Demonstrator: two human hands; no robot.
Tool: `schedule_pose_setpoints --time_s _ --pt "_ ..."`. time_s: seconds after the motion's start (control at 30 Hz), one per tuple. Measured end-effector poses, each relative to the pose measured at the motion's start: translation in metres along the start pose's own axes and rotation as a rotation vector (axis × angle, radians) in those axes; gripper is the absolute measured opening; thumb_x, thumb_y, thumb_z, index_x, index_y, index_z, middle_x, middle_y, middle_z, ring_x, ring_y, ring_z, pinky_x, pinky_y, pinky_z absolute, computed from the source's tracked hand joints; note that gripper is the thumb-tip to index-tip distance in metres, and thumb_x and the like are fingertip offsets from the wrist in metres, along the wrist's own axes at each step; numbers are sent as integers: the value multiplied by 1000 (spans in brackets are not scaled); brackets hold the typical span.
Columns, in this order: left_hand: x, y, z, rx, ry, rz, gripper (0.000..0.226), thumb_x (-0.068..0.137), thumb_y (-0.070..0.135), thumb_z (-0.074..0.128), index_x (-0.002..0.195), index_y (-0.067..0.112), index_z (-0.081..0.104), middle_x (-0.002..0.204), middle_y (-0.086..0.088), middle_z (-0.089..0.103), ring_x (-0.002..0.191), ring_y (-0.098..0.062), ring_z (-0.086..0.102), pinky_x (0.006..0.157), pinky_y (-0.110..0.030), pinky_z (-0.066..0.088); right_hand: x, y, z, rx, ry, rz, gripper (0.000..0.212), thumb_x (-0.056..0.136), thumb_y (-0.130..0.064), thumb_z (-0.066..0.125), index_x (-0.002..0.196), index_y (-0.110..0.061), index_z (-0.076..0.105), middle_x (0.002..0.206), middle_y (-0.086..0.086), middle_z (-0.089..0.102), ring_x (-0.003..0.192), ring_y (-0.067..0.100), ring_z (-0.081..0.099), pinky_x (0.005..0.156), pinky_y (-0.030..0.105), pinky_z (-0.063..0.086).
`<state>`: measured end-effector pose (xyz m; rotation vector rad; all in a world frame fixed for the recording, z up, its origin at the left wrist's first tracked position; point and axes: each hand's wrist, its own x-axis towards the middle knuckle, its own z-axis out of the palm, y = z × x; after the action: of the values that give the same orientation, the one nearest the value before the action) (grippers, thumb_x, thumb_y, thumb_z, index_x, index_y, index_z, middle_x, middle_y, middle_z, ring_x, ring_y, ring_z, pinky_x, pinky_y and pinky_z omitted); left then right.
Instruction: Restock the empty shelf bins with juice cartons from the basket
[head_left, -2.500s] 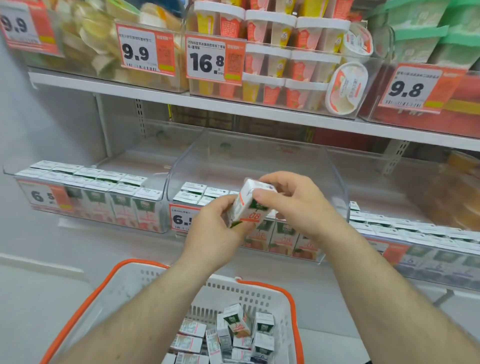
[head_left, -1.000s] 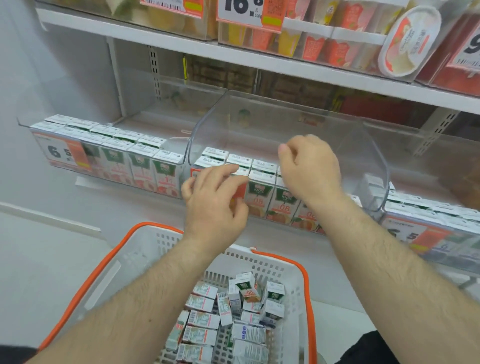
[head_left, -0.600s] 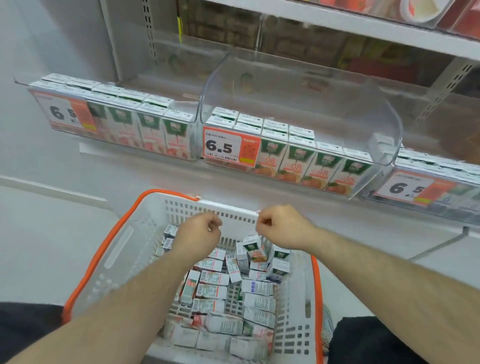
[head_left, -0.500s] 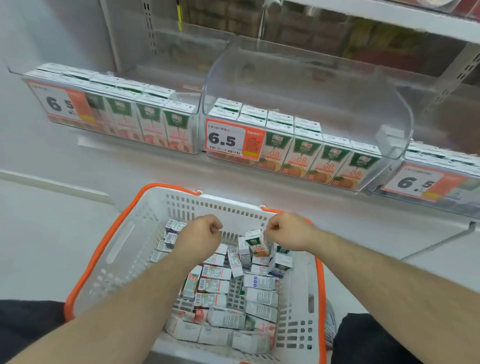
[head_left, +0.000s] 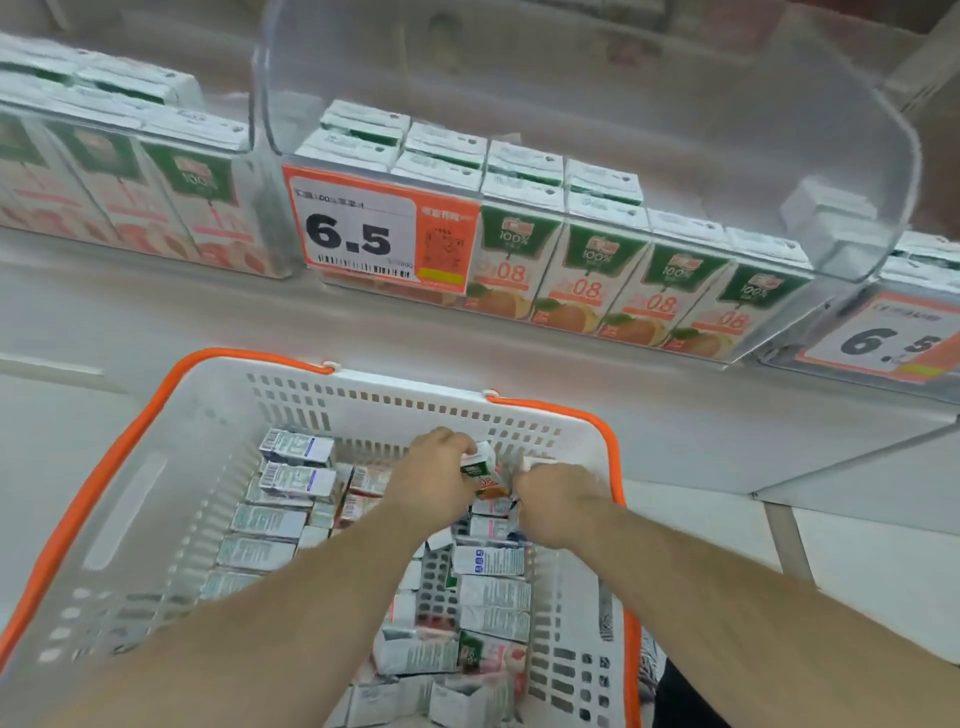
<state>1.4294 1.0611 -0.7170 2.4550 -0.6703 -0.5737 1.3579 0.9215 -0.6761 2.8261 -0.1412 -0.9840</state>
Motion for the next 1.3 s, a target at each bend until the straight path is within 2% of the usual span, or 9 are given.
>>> schedule_pose_setpoints --time_s 0.17,0.43,0.57,0.63,0.73,0.87,1.0,1.13,1.3 --pt "20 -1 31 9 -47 54 62 85 6 60 143 18 42 146 -1 43 131 -23 39 110 -35 35 9 2 24 -73 58 -17 58 91 -2 52 146 -5 32 114 15 66 95 35 66 65 38 45" --pt "31 -8 56 130 51 73 54 83 5 64 130 26 48 133 4 41 120 -18 36 104 -28 35 5 11 20 -57 26 -48 43 89 2 52 131 -7 48 120 16 63 103 37 64 76 41 50" --pt "25 -3 48 128 71 36 42 84 34 72 121 34 52 125 16 55 111 -15 41 94 -28 36 -6 20 5 25 78 -73 45 87 -6 55 131 -14 48 116 11 64 103 32 63 74 37 48" --pt "20 2 31 12 79 3 42 74 53 77 104 34 55 109 16 58 105 -14 48 87 -30 40 -13 26 -4 152 108 -75 47 87 -15 60 131 -21 49 118 7 64 107 29 61 81 36 50" --pt "10 7 -10 -338 43 -50 41 66 34 88 88 31 53 100 9 61 93 -14 60 79 -32 51 -26 34 -28 376 114 -72 45 85 -24 65 128 -26 53 119 -1 61 108 22 57 81 29 46" --pt "-16 11 -74 -822 129 -205 36 74 5 81 99 23 62 102 -2 65 86 -20 64 75 -37 55 -55 36 -70 531 166 -80 38 80 -29 71 116 -30 60 105 -4 62 92 18 58 75 31 49" --pt "-43 31 -118 -1242 230 -278 33 84 9 74 113 17 61 100 -10 70 78 -24 66 76 -42 56 -93 38 -115 564 247 -130 30 73 -32 77 97 -34 59 94 -7 64 87 17 61 73 32 51" --pt "-65 60 -144 -1417 185 -250 17 91 11 65 106 20 62 86 -9 65 70 -23 61 65 -39 54 -132 45 -145 769 323 -184 38 73 -20 83 102 -26 58 85 -4 72 78 14 69 77 40 57" --pt "-87 93 -161 -1407 100 -183 14 98 6 49 101 15 59 81 -9 60 70 -23 56 68 -37 48 -159 60 -151 1022 366 -242 33 72 -2 83 95 -13 63 83 8 75 75 22 73 81 47 59"
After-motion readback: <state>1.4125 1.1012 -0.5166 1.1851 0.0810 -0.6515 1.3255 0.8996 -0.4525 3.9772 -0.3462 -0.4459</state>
